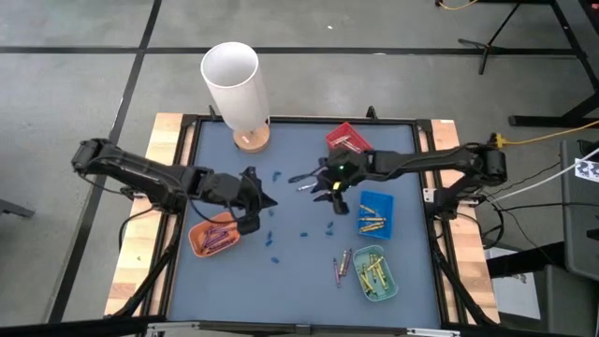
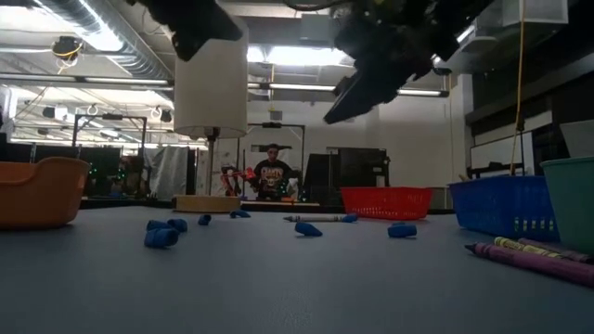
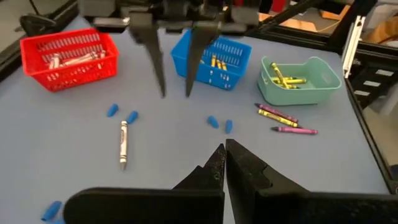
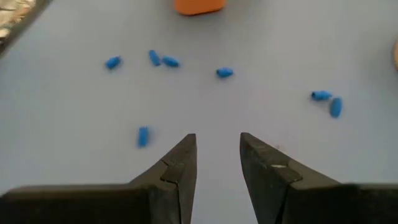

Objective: Sort crayons
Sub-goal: Put the grey crayon into the red bin

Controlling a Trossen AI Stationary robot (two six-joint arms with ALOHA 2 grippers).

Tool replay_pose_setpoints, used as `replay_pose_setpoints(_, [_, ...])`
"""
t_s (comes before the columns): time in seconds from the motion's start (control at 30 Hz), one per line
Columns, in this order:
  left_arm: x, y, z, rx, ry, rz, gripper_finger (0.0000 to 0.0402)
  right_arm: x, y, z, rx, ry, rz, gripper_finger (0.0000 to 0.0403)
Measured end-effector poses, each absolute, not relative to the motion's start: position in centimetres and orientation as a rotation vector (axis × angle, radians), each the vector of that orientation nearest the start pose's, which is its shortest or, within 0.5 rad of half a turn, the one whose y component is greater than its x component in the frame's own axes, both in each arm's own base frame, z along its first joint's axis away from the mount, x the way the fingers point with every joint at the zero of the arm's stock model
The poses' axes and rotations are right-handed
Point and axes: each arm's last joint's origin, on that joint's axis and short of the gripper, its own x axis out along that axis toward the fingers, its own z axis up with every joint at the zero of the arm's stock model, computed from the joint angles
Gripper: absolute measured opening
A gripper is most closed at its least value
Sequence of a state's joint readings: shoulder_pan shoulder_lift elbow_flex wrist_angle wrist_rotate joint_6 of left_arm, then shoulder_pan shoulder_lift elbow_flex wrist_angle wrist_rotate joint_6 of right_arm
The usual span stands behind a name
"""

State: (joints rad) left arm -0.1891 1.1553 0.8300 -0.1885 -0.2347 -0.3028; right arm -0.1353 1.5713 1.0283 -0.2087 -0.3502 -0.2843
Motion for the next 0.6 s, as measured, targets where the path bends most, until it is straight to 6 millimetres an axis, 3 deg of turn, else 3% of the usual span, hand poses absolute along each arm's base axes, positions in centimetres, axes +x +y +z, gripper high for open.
replay_pose_setpoints(0.27, [24.6,-4.5,26.0,-0.165,0.525,0.148,0.0,35.9,-3.6,18.7,-0.15,0.7,0.198,0.0122])
replay_pose_setpoints(0.6, [24.6,-4.4,26.1,-0.166,0.519,0.151,0.0,36.6,-6.1,14.0,-0.141,0.838,0.072,0.0122])
